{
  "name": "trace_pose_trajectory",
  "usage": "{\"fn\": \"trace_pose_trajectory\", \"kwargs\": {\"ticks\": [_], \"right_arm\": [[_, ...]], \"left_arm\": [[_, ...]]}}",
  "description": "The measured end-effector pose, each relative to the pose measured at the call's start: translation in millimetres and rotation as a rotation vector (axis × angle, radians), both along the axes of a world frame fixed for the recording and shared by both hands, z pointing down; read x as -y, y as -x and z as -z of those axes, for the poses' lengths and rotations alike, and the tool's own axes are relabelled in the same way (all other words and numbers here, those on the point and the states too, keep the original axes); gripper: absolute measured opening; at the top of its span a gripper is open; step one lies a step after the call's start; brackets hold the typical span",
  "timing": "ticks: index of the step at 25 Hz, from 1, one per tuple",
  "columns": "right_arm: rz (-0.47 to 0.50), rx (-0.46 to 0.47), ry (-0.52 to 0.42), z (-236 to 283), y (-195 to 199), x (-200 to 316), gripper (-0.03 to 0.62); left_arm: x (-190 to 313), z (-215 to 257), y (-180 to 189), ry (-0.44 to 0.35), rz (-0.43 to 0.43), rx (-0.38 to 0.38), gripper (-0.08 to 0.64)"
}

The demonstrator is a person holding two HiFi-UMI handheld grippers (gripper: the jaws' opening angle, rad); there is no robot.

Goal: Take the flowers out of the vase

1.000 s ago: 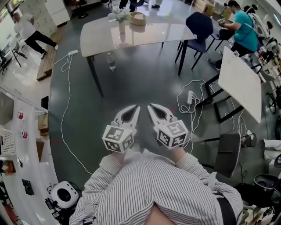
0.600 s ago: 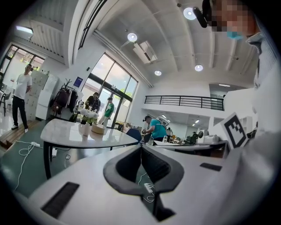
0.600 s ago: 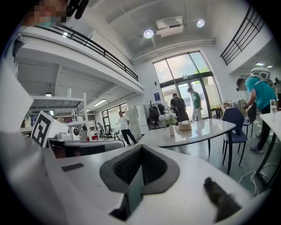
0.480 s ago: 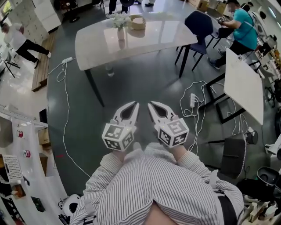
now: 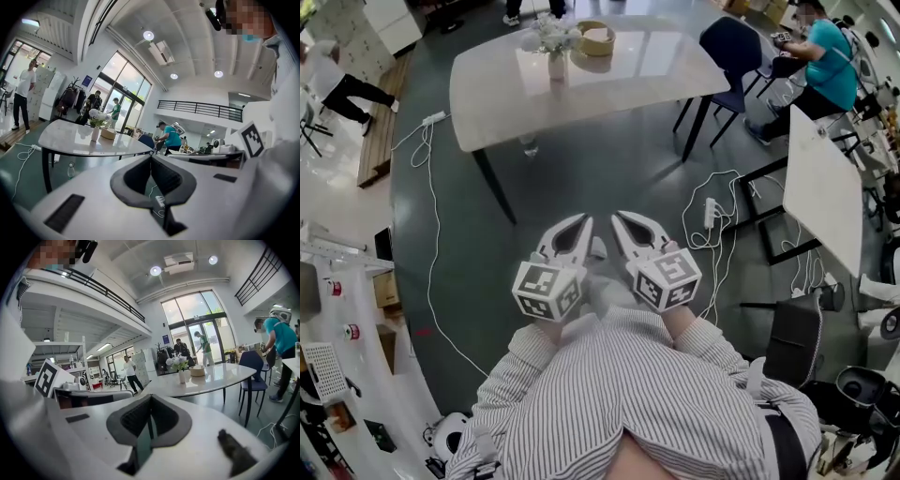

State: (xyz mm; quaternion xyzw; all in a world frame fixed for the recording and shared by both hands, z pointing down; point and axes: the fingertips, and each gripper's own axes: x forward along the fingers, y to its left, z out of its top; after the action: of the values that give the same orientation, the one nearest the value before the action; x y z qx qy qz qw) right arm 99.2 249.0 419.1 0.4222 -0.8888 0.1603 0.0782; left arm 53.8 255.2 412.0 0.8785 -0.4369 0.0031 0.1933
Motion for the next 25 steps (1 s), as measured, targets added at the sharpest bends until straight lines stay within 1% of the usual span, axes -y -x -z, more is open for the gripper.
{"fn": "trace_pose_trajectory", "kwargs": {"ticks": [6,10,14,16,21,25], "right_arm": [[0.033,0.003,-0.007,-0.2,14.4,68.5,0.015],[0.053,0.009,-0.002,2.2,13.2,121.8,0.015],[0.083,-0.016,-0.017,7.2,8.9,173.3,0.015],[0.092,-0.014,-0.018,9.4,6.0,196.7,0.015],[0.111,-0.007,-0.023,14.7,0.6,248.4,0.015],[0.134,-0.02,-0.023,13.4,-0.2,275.1,0.015]], "left_arm": [[67.6,-3.0,10.4,0.001,0.025,0.0,0.014],[119.8,1.5,10.8,-0.005,0.052,-0.007,0.014],[173.1,10.1,13.5,-0.023,0.111,-0.018,0.014],[196.5,13.7,14.4,-0.031,0.141,-0.018,0.014],[243.7,17.7,9.1,-0.037,0.17,-0.016,0.014],[269.4,20.4,6.0,-0.052,0.198,-0.015,0.014]]}}
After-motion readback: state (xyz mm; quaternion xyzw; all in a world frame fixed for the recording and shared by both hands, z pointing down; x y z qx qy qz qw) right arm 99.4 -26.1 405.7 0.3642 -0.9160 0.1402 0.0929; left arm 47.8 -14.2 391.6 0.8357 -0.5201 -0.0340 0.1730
